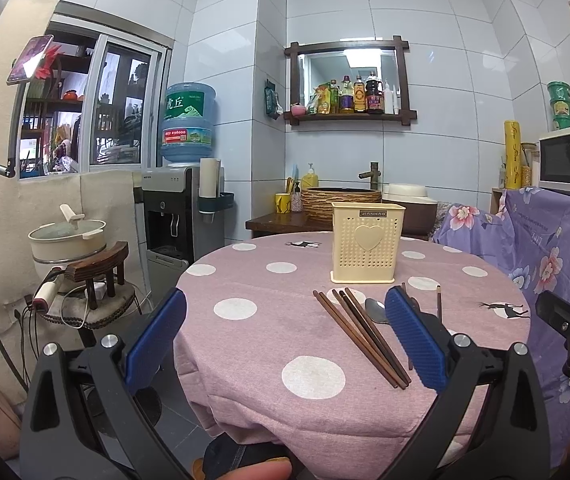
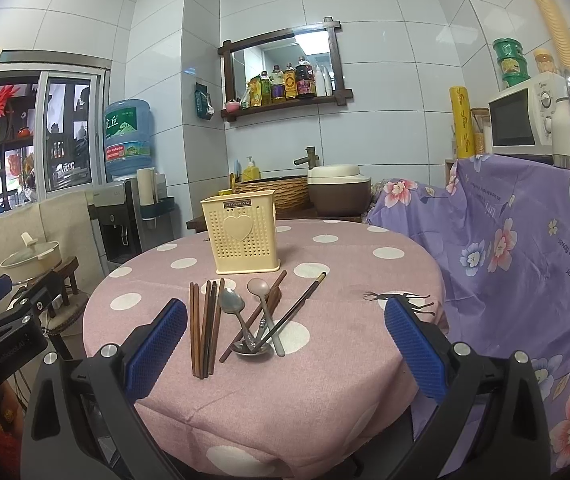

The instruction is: Organize utensils

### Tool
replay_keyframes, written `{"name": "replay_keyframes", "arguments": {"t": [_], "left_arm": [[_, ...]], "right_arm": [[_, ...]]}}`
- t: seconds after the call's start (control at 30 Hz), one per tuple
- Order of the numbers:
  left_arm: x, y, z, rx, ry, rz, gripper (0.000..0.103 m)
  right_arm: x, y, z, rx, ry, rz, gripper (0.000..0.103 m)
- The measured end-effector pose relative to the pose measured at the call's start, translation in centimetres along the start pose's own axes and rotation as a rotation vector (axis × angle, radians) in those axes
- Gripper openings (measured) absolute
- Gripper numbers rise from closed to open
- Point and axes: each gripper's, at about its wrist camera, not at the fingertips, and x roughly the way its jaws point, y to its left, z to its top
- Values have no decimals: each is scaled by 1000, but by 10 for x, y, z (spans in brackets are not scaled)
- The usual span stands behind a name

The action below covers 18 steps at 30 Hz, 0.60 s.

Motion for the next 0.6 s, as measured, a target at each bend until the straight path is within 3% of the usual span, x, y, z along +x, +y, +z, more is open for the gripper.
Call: {"name": "replay_keyframes", "arguments": {"t": [0.6], "left_arm": [[2,1,-4,5,9,6,98]], "right_arm": [[2,1,-2,2,9,1,98]]}}
